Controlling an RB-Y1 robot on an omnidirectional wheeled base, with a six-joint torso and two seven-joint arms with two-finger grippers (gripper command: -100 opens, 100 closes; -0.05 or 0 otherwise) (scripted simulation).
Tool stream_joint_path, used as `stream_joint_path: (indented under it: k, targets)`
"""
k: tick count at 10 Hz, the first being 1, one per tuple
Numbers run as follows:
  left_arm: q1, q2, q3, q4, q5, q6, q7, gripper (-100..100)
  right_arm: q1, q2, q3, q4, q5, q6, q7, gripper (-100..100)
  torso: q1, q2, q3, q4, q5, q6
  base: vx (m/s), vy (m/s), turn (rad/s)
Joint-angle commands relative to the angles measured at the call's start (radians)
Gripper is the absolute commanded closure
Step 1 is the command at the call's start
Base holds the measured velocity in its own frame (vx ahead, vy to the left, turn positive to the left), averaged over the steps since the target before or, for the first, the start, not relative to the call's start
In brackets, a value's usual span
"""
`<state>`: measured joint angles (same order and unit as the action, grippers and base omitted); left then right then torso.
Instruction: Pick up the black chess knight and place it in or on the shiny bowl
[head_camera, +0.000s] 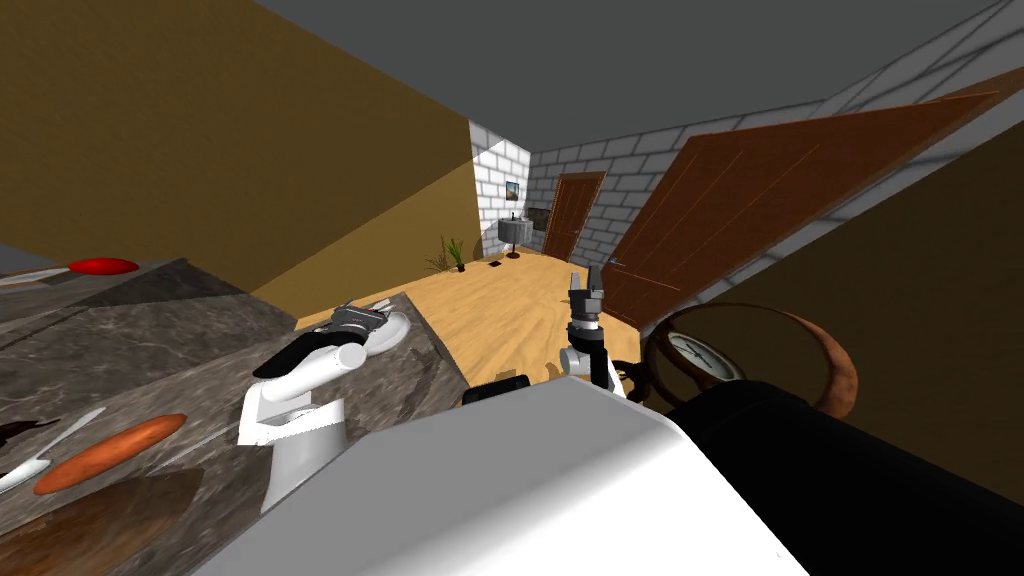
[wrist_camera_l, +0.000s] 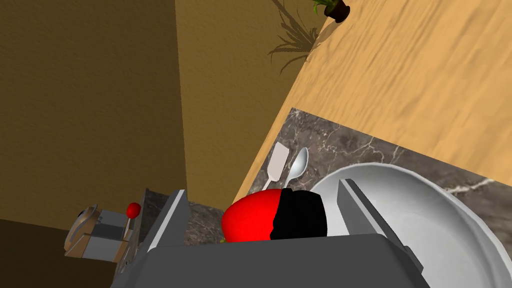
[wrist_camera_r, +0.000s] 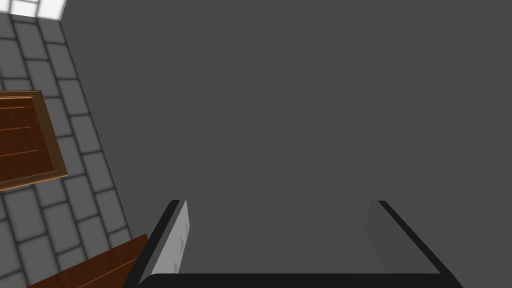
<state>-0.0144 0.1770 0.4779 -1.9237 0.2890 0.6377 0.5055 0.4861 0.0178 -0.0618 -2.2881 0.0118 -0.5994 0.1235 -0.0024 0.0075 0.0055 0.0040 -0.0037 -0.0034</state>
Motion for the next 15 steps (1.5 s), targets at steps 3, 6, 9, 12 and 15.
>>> stream_joint_path:
  k: [3,6,9,12,15]
  targets:
    - [-0.108,0.009,-0.02,0.099,0.036,-0.015,-0.056,-100,0.0,0.0,0.0,0.0,0.0,0.0,0.0,0,-0.002,0.001,0.001,0.0,0.0,0.0,-0.021,-0.034,0.218]
    - [-0.159,0.015,-0.041,0.168,0.07,-0.034,-0.105,-100,0.0,0.0,0.0,0.0,0.0,0.0,0.0,0,0.001,-0.001,0.0,0.0,0.0,0.0,-0.001,-0.007,0.076]
    - [-0.224,0.015,-0.041,0.266,0.07,-0.034,-0.112,-100,0.0,0.0,0.0,0.0,0.0,0.0,0.0,0,-0.001,0.001,0.0,0.0,0.0,0.0,-0.016,-0.026,0.121]
    - [-0.321,0.02,-0.063,0.369,0.103,-0.052,-0.169,-100,0.0,0.0,0.0,0.0,0.0,0.0,0.0,0,-0.001,0.002,0.001,0.0,0.0,0.0,-0.026,-0.029,0.212]
    - [-0.403,0.026,-0.085,0.454,0.137,-0.071,-0.226,-100,0.0,0.0,0.0,0.0,0.0,0.0,0.0,0,-0.001,0.001,0.001,0.0,0.0,-0.001,-0.018,-0.023,0.188]
